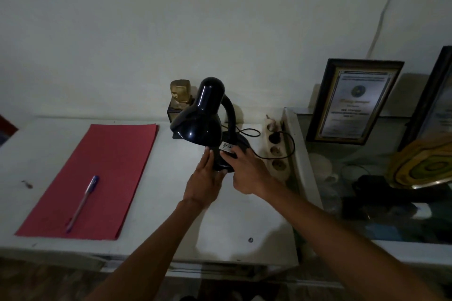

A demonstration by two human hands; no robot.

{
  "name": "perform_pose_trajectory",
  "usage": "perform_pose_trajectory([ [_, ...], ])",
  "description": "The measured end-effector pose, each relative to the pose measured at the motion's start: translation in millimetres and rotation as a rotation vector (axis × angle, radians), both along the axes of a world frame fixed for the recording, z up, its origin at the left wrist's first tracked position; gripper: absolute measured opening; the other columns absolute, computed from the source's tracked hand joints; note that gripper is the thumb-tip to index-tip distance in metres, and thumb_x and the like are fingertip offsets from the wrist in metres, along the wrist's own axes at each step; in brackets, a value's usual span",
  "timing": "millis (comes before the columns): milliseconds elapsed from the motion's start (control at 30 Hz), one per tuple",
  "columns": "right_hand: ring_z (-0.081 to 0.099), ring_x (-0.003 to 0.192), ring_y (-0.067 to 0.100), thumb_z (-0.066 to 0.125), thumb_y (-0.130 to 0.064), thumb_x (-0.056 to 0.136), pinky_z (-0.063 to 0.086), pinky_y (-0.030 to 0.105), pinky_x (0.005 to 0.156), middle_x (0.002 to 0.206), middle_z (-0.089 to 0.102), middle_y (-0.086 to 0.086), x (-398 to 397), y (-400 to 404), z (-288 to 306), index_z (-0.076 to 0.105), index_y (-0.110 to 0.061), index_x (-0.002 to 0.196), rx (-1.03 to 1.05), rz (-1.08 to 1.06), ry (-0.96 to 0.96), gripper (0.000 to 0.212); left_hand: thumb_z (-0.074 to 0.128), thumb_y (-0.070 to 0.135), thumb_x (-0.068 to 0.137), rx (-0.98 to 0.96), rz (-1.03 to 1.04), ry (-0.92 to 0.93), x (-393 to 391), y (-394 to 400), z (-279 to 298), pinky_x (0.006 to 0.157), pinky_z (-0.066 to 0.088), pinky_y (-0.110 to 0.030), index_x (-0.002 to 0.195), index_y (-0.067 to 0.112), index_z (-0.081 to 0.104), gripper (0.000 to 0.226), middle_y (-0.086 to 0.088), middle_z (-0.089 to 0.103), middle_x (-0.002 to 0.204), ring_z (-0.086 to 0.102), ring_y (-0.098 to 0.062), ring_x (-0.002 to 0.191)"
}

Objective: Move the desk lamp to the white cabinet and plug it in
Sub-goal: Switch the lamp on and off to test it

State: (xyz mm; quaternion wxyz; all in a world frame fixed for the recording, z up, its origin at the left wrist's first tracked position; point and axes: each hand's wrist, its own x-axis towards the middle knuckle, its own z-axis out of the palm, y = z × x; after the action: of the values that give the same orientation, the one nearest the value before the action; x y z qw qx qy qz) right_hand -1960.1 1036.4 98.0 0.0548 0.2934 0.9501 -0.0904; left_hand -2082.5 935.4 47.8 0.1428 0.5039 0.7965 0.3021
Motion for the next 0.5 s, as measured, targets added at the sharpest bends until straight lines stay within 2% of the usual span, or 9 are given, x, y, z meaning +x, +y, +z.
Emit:
perform_pose_trajectory([
  [67, 0.035, 0.131, 0.036, 0.059, -0.019, 0.091, 0.048, 0.043, 0.099, 0.162, 0.017, 0.003, -0.7, -1.9, -5.4, 0.019, -0.030, 0.159, 0.027, -0.012, 0.037, 0.079, 0.046, 0.046, 0.099, -0.001, 0.004, -0.012, 0.6, -0.1, -0.1, 0.113, 0.039, -0.039, 0.157, 0.019, 0.010, 0.074, 0.000, 0.006, 0.166, 0.038, -0.026, 0.142],
  [167, 0.038, 0.127, 0.034, 0.057, -0.021, 0.092, 0.051, 0.042, 0.094, 0.160, 0.021, 0.003, 0.0, -2.8, -13.1, 0.023, -0.031, 0.158, 0.056, -0.030, 0.105, 0.075, 0.041, 0.046, 0.101, 0.001, 0.009, -0.016, 6.2, 1.3, -1.2, 0.122, 0.018, -0.038, 0.157, 0.019, 0.004, 0.073, -0.001, 0.000, 0.166, 0.025, -0.027, 0.148],
  [267, 0.036, 0.128, 0.035, 0.057, -0.024, 0.094, 0.051, 0.040, 0.096, 0.159, 0.023, 0.003, -1.0, -3.3, -19.2, 0.024, -0.031, 0.159, 0.047, -0.040, 0.143, 0.073, 0.040, 0.044, 0.102, 0.012, 0.003, -0.004, 5.1, 4.2, -3.3, 0.121, 0.005, -0.033, 0.156, 0.018, 0.001, 0.072, -0.004, -0.002, 0.166, 0.013, -0.023, 0.151],
  [500, 0.034, 0.130, 0.038, 0.058, -0.017, 0.097, 0.051, 0.038, 0.099, 0.158, 0.025, 0.004, -14.9, -8.8, -28.2, 0.026, -0.027, 0.159, 0.020, -0.109, 0.194, 0.070, 0.039, 0.042, 0.102, 0.007, -0.020, 0.004, -9.0, 6.6, -7.9, 0.122, 0.007, -0.031, 0.157, 0.016, 0.001, 0.071, -0.003, -0.001, 0.166, 0.007, -0.017, 0.151],
])
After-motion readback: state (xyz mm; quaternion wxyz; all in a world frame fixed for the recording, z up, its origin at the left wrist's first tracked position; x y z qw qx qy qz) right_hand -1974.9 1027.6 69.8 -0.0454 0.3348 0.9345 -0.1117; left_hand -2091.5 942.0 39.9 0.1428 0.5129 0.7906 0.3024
